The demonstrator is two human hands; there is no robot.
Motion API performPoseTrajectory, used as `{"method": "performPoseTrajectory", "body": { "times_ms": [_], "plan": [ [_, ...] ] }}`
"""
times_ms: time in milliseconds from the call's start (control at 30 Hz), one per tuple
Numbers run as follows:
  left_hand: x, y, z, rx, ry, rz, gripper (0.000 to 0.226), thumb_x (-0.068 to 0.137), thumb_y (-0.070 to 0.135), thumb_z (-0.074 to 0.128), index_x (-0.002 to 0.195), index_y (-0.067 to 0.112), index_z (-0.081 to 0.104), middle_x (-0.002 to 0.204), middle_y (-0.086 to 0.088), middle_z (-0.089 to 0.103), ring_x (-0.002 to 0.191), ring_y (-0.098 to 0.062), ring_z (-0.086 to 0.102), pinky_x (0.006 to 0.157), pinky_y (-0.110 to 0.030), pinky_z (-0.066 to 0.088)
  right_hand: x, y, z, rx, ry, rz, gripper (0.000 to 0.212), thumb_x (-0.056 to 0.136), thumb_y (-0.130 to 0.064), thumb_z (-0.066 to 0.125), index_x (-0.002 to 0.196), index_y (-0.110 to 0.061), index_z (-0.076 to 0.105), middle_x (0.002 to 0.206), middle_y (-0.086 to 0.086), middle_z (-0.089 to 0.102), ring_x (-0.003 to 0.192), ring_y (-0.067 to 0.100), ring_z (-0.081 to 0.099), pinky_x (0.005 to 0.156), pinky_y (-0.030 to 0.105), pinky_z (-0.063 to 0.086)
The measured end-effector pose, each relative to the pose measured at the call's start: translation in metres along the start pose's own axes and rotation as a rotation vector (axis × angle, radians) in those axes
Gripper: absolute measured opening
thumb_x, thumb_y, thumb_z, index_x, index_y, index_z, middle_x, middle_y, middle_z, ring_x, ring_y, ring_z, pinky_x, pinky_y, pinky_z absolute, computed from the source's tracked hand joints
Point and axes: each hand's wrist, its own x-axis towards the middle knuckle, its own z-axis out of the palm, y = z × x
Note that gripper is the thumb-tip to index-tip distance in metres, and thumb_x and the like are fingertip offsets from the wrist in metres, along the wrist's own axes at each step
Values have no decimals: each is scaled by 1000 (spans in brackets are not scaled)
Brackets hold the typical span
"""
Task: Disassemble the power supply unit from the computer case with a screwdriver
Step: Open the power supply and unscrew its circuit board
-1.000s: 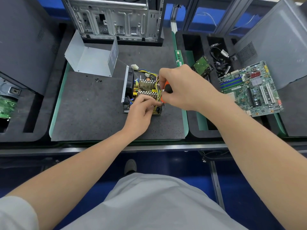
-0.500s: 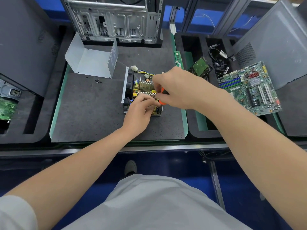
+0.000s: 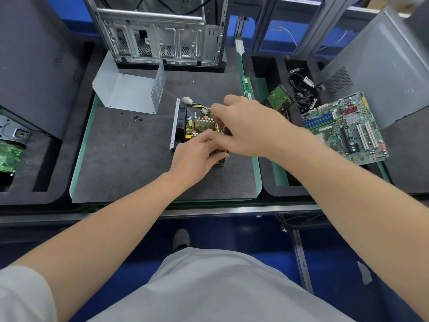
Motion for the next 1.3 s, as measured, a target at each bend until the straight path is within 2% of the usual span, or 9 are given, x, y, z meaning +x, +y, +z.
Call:
{"method": "performPoseTrajectory", "body": {
  "times_ms": [133,233,333,500,600,667,767,967,1300],
  "plan": [
    [7,-4,-2,-25,-94,-2,16,97,41,69,99,28,79,112,11,66,87,-11,60,52,-27,36,0,-14,6,-155,145,284,39,104,-51,47,91,-15,50,66,1,23,76,36,57,57,35,33],
    [10,-8,-5,-21,-133,7,14,97,35,70,100,24,78,107,8,64,79,-17,61,54,-30,36,3,-5,2,-80,-1,130,19,100,-32,57,100,-13,53,75,5,39,91,42,63,58,37,43],
    [11,-15,-7,-3,-146,35,15,96,36,71,104,26,78,105,8,63,78,-17,59,53,-32,37,0,5,-17,44,-161,-93,11,91,-19,67,97,-21,58,94,1,54,95,27,58,78,44,53],
    [13,-17,-9,-26,-140,119,20,97,42,68,105,27,79,114,10,65,87,-15,63,52,-27,33,8,10,-26,-92,-240,-304,38,75,11,58,92,-21,71,101,-3,64,106,23,55,85,30,43],
    [12,-15,-12,2,-108,183,29,99,47,57,102,26,78,108,11,63,79,-17,62,52,-25,29,8,15,-21,-47,-255,-261,34,78,1,61,105,-20,66,103,-2,52,97,23,52,75,28,39],
    [13,-15,-12,12,-115,188,24,100,42,62,100,23,75,102,9,64,72,-21,63,51,-26,28,5,11,-15,-79,-140,-119,21,88,-27,63,107,-19,57,95,1,45,85,29,54,66,35,44],
    [14,-15,-11,28,-138,188,19,99,37,67,101,20,76,104,6,67,73,-22,65,52,-26,31,5,-4,-7,-148,28,169,40,101,-55,49,95,-15,47,71,2,31,73,35,48,51,33,31],
    [14,-20,-14,-35,-206,186,17,102,33,64,108,19,71,118,7,61,81,-23,61,55,-36,46,7,3,-13,92,-111,-66,12,89,-14,61,98,-20,65,92,-2,54,95,27,59,82,46,55],
    [16,-19,-15,-52,-259,157,19,105,37,58,111,22,68,117,7,60,87,-19,61,55,-33,37,7,10,-12,193,-82,-61,15,77,-10,66,86,-22,64,82,-4,66,79,17,59,74,42,55]
  ]
}}
